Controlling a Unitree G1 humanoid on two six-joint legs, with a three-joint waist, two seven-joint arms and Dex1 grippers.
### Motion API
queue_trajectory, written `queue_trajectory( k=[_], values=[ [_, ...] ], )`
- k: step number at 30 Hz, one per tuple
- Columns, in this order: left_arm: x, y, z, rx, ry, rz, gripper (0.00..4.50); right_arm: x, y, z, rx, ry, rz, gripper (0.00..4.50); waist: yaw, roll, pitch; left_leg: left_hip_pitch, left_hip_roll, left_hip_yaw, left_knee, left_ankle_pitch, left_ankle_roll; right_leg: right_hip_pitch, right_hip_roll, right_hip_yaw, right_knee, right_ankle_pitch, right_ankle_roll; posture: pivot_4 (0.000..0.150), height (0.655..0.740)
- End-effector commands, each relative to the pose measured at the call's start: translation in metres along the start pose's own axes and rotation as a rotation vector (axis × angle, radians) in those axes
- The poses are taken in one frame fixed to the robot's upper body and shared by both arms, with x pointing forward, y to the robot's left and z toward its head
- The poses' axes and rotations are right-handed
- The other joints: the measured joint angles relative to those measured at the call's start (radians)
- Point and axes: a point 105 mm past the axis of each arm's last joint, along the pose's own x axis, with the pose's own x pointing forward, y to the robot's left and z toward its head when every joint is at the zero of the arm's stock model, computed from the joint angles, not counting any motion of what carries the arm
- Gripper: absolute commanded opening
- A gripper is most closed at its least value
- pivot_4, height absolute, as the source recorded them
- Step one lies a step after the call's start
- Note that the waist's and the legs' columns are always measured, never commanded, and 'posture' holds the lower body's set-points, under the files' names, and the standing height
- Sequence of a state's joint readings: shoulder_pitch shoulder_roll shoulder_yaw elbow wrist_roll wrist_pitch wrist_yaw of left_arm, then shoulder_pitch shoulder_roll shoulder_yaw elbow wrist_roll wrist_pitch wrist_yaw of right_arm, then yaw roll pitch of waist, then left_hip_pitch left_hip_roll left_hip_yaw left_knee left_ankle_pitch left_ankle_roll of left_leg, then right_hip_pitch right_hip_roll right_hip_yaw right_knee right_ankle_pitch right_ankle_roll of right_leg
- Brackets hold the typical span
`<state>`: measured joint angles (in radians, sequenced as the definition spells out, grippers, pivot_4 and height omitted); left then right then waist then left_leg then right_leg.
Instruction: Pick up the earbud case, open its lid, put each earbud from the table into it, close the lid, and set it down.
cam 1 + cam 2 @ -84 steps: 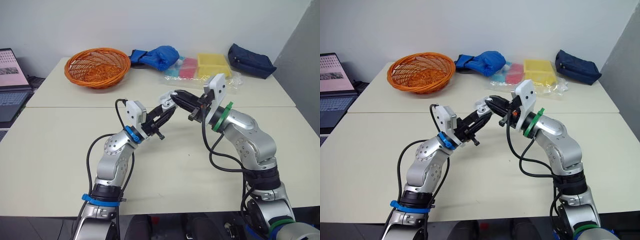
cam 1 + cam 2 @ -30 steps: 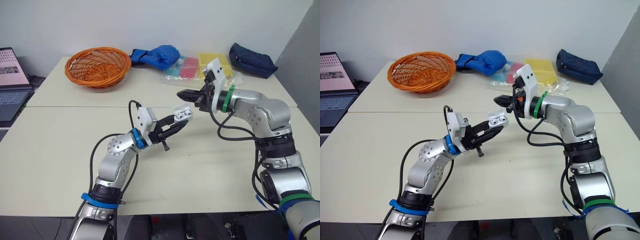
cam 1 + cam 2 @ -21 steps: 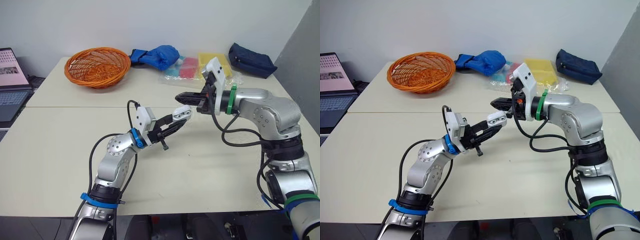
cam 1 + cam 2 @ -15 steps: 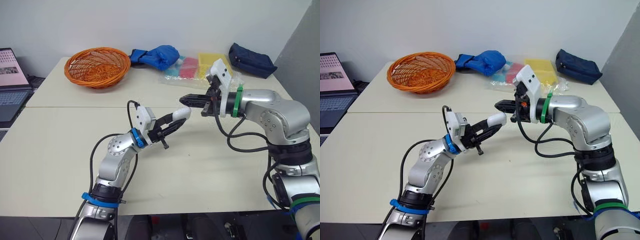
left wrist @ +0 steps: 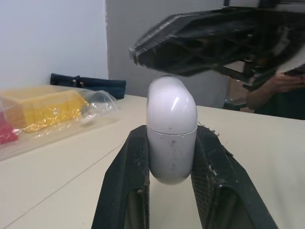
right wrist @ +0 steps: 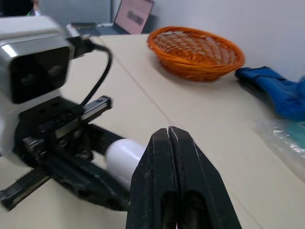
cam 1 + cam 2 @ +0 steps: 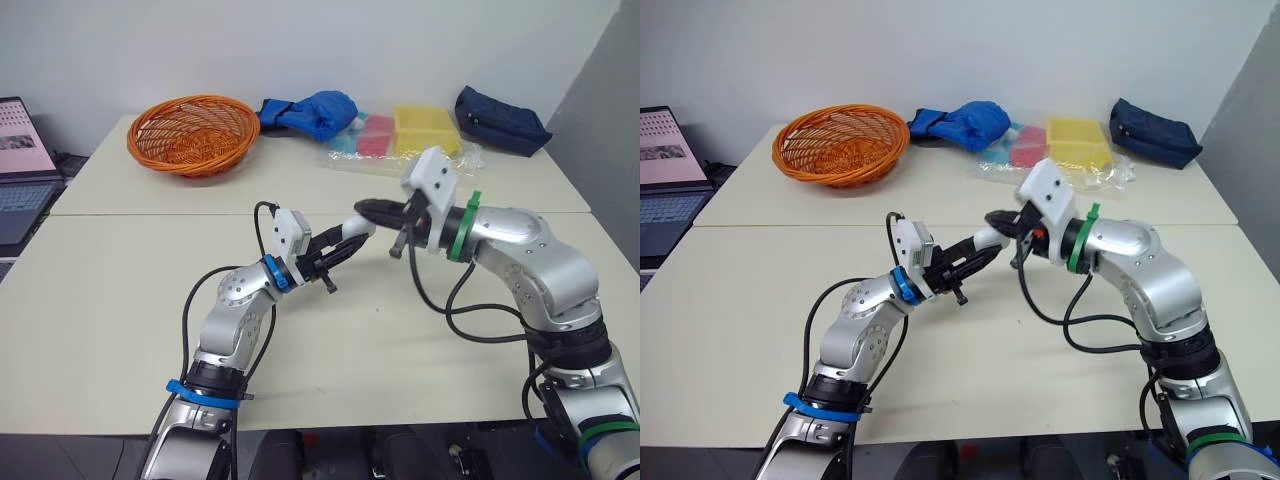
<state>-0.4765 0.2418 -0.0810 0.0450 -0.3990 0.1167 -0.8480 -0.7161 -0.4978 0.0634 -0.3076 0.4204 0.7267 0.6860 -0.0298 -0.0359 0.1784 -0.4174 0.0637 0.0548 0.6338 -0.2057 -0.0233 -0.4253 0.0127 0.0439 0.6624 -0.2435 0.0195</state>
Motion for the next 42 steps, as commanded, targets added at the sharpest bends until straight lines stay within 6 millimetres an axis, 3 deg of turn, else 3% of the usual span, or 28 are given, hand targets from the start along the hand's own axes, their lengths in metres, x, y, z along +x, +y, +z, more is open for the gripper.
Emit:
queue_trajectory(
  k=[1,3,6,9,12,18,25,29,34,38,42],
  values=[
    [0.001,0.000,0.009,-0.261,0.077,-0.087,0.77,-0.035,0.013,0.012,-0.076,-0.047,0.142,0.60,0.005,0.000,0.000,-0.001,0.000,-0.001,0.000,0.000,0.000,0.000,0.000,-0.001,0.000,0.000,0.000,0.150,0.7400],
    [0.000,-0.001,0.012,-0.405,0.132,-0.127,0.77,-0.046,0.016,0.006,-0.093,-0.021,0.185,1.22,0.001,0.000,0.000,-0.001,0.000,-0.004,0.000,0.000,0.000,0.001,0.000,-0.003,-0.002,-0.001,0.001,0.150,0.7400],
    [-0.004,-0.006,0.015,-0.474,0.211,-0.197,0.77,-0.057,0.016,-0.006,-0.112,0.004,0.223,2.35,-0.005,0.000,0.000,-0.001,0.000,-0.003,-0.001,0.000,0.000,0.000,0.000,-0.002,-0.002,-0.001,0.001,0.150,0.7400],
    [-0.013,0.006,-0.015,-0.625,0.370,-0.074,0.77,-0.074,0.020,-0.046,-0.139,0.083,0.278,3.39,-0.004,0.000,0.000,0.001,0.000,-0.004,-0.001,0.000,0.000,0.002,0.001,-0.003,-0.001,-0.001,0.001,0.150,0.7400],
    [-0.022,0.005,-0.032,-0.739,0.462,-0.031,0.77,-0.082,0.025,-0.063,-0.139,0.108,0.317,4.48,-0.006,0.000,0.000,0.003,0.000,-0.004,0.000,0.000,0.000,0.003,0.001,-0.002,0.000,-0.001,0.001,0.150,0.7400],
    [-0.045,0.000,-0.074,-0.935,0.614,0.122,0.77,-0.080,0.030,-0.084,-0.091,0.133,0.306,4.48,-0.007,0.000,0.000,0.003,0.000,-0.004,0.000,0.000,0.000,0.002,0.001,-0.002,0.001,-0.001,0.000,0.150,0.7400],
    [-0.048,-0.001,-0.089,-0.988,0.647,0.215,0.77,-0.072,0.030,-0.085,-0.087,0.115,0.236,4.48,-0.003,0.000,0.000,0.003,-0.001,-0.004,0.001,0.000,0.000,0.003,0.000,-0.001,0.001,-0.001,0.001,0.150,0.7400],
    [-0.049,0.000,-0.091,-1.002,0.654,0.250,2.03,-0.073,0.025,-0.088,-0.113,0.133,0.211,4.50,-0.002,0.000,0.000,0.003,-0.001,-0.004,0.003,0.000,0.000,0.004,0.000,-0.002,0.002,0.000,0.001,0.150,0.7400],
    [-0.055,0.006,-0.078,-1.002,0.631,0.249,3.41,-0.074,0.021,-0.088,-0.102,0.132,0.207,4.50,-0.005,0.000,0.000,0.005,-0.001,-0.004,0.005,0.000,0.000,0.005,0.001,-0.001,0.003,0.001,-0.001,0.150,0.7400],
    [-0.079,0.024,-0.063,-0.914,0.621,0.330,4.48,-0.080,0.013,-0.097,-0.120,0.159,0.200,4.50,-0.011,0.000,0.000,0.007,0.000,-0.004,0.004,0.000,0.000,0.005,0.002,0.000,0.004,0.002,-0.002,0.150,0.7400],
    [-0.126,0.040,-0.039,-0.656,0.678,0.358,4.48,-0.090,0.000,-0.103,-0.143,0.183,0.194,4.50,-0.033,0.000,0.000,0.010,0.000,-0.004,0.001,0.000,0.000,0.005,0.003,0.002,0.005,0.001,-0.003,0.150,0.7400]
  ],
)
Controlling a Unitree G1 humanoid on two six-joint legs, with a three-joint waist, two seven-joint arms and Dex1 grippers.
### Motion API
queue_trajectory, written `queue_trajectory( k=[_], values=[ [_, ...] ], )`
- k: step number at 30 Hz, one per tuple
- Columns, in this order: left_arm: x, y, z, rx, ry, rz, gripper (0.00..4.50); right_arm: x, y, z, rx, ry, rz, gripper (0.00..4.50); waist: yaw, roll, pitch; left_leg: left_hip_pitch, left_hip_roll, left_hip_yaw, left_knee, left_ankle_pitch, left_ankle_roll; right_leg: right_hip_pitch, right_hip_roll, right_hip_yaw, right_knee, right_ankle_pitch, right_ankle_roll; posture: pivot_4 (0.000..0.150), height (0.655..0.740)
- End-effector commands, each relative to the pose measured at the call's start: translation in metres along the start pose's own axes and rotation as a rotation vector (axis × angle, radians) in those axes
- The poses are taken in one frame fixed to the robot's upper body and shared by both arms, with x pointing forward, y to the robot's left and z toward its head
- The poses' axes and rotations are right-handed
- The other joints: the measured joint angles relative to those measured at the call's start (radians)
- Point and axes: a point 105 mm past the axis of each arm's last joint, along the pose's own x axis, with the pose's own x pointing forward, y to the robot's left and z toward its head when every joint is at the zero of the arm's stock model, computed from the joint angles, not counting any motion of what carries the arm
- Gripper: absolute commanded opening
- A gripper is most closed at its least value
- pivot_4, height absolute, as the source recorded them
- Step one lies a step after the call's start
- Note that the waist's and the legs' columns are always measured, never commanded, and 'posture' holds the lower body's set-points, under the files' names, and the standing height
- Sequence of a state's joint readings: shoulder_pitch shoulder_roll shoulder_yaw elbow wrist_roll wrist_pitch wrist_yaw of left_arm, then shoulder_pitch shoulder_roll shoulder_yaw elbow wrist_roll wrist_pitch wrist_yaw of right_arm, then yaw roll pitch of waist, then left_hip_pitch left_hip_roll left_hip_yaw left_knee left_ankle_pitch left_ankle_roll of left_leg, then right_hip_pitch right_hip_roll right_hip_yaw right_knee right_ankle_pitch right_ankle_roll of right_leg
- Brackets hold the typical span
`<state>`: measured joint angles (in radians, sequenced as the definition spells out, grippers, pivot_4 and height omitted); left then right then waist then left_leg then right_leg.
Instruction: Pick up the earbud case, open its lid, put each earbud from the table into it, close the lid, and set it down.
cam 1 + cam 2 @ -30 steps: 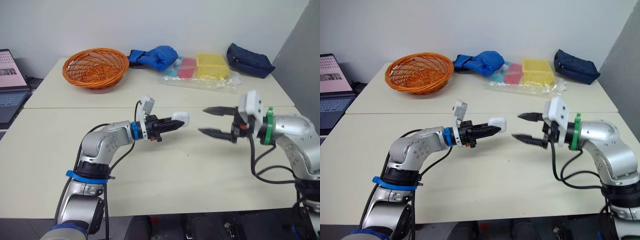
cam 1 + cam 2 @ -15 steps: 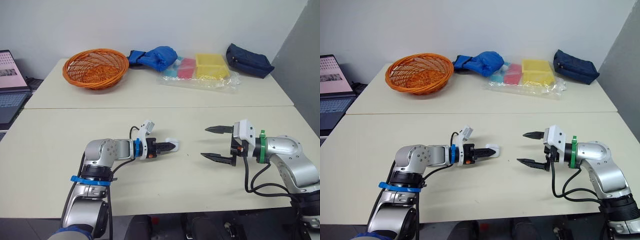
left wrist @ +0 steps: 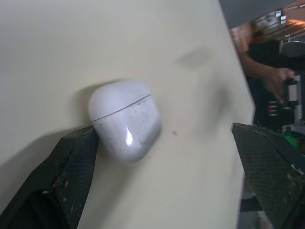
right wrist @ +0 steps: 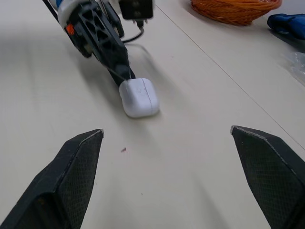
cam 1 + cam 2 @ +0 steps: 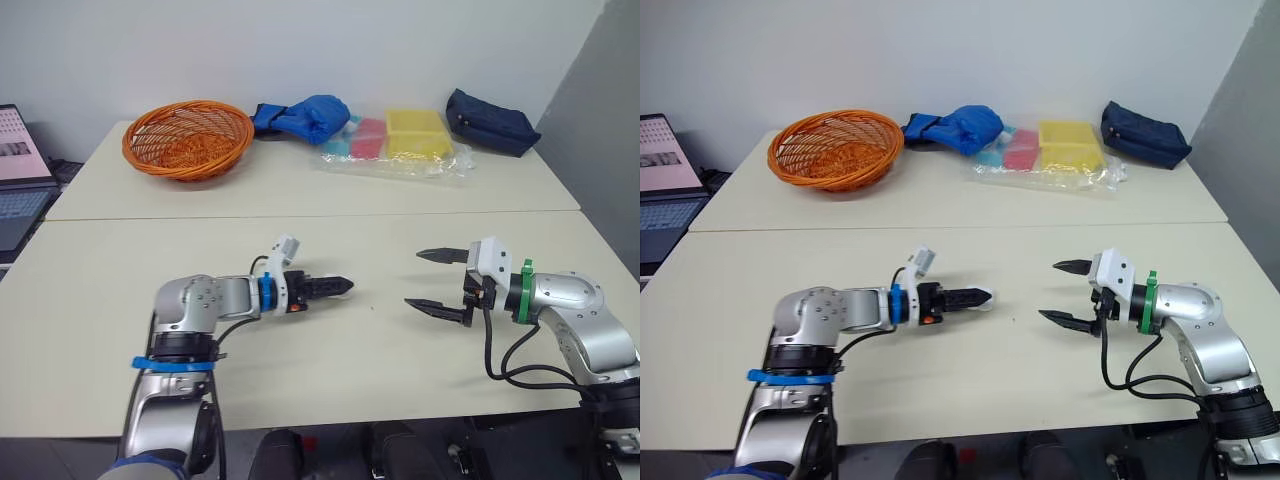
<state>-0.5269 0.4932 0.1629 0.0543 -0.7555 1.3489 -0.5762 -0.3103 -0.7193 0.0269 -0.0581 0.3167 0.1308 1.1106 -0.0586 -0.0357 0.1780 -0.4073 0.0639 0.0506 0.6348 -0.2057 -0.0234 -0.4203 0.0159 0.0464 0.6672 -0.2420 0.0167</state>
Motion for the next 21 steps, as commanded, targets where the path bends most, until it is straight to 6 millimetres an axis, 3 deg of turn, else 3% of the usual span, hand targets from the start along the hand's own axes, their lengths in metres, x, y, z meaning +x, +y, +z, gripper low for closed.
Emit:
queue_trajectory(
  k=[1,4,7,10,12,17,21],
  values=[
    [-0.041,0.020,0.006,0.246,-0.020,0.126,4.48,-0.011,-0.014,0.005,-0.056,-0.007,-0.030,4.50,-0.006,0.000,0.000,0.001,0.000,0.000,-0.002,0.000,0.000,0.000,0.000,0.001,0.000,0.000,-0.001,0.150,0.7400],
    [-0.069,0.039,0.016,0.610,-0.060,0.190,4.48,-0.020,-0.026,0.002,-0.062,0.003,-0.073,4.50,0.002,0.000,0.000,0.005,-0.001,0.002,-0.007,0.000,0.000,0.000,-0.001,0.001,-0.001,-0.003,-0.005,0.150,0.7400],
    [-0.085,0.028,0.024,0.872,-0.108,0.124,4.48,-0.024,-0.031,0.006,-0.058,-0.010,-0.089,4.50,0.018,0.000,0.000,0.004,0.000,0.004,-0.007,0.000,0.000,0.000,-0.003,0.000,-0.002,-0.007,-0.012,0.150,0.7400],
    [-0.096,0.039,0.032,1.134,-0.118,0.230,4.48,-0.026,-0.030,0.011,-0.062,-0.019,-0.080,4.50,0.033,0.000,0.000,0.000,0.000,0.006,-0.007,0.000,-0.001,-0.002,-0.009,0.000,-0.004,-0.007,-0.012,0.150,0.7400],
    [-0.101,0.045,0.042,1.142,-0.178,0.276,4.48,-0.027,-0.026,0.013,-0.072,-0.011,-0.063,4.50,0.036,0.000,0.000,-0.001,0.000,0.007,-0.007,0.000,-0.001,-0.002,-0.011,0.000,-0.004,-0.007,-0.012,0.150,0.7400],
    [-0.104,0.030,0.067,1.129,-0.283,0.252,4.48,-0.027,-0.022,0.020,-0.070,-0.013,-0.046,4.50,0.038,0.000,0.000,-0.005,-0.001,0.006,-0.005,0.000,-0.001,-0.004,-0.012,-0.003,-0.004,-0.007,-0.003,0.150,0.7400],
    [-0.093,0.027,0.062,1.073,-0.212,0.186,4.48,-0.026,-0.025,0.018,-0.059,-0.004,-0.067,4.50,0.035,0.000,0.000,-0.006,-0.002,0.007,-0.004,0.000,-0.001,-0.004,-0.011,-0.002,-0.005,-0.004,0.002,0.150,0.7400]
  ],
)
